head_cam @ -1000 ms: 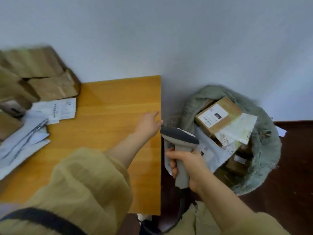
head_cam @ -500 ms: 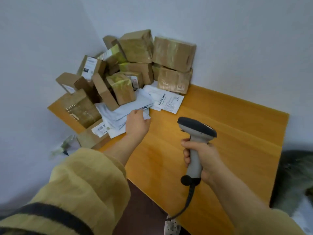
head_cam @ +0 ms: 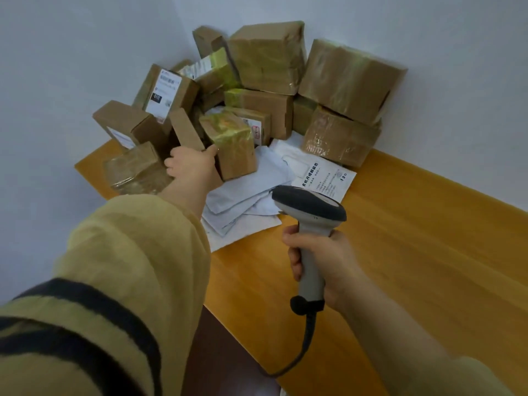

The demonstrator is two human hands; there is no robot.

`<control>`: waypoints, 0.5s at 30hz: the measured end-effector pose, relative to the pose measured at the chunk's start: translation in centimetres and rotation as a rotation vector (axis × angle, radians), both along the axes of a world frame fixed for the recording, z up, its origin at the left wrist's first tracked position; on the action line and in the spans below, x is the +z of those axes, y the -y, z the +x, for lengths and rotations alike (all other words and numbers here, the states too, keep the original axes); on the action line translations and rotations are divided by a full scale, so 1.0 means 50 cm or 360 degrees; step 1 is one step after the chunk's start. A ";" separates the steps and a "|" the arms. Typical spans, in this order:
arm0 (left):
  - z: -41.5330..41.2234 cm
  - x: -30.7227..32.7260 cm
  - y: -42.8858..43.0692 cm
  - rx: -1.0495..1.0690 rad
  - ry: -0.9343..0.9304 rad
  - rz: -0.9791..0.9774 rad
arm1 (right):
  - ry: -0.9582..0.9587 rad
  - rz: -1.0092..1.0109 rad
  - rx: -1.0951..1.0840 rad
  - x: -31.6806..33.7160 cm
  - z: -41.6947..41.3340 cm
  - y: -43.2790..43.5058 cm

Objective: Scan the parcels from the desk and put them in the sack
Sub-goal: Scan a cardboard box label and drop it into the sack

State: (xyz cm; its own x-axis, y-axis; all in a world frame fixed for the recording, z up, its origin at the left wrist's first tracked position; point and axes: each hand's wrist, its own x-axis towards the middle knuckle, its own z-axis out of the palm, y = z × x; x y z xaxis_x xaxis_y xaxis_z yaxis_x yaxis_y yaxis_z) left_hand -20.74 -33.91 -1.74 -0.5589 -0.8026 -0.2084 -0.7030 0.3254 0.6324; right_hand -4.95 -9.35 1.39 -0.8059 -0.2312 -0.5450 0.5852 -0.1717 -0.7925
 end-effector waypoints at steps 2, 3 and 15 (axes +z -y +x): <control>-0.002 -0.010 0.011 -0.0027 -0.0149 0.0079 | 0.0017 0.0017 -0.0008 -0.007 -0.004 0.003; 0.003 -0.010 0.013 -0.0022 -0.0231 0.0103 | 0.0024 0.0026 -0.0016 -0.010 -0.004 0.002; 0.178 0.109 -0.046 0.0053 -0.0755 0.0310 | -0.0172 0.0015 0.0059 0.057 0.077 -0.060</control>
State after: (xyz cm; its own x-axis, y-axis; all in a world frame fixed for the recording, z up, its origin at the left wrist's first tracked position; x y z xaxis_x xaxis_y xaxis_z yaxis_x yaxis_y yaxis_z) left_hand -11.83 -31.59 3.70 -0.6030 -0.7931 -0.0857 -0.3321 0.1519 0.9309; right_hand -1.12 -6.37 4.22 -0.8510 -0.2575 -0.4577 0.5022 -0.1439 -0.8527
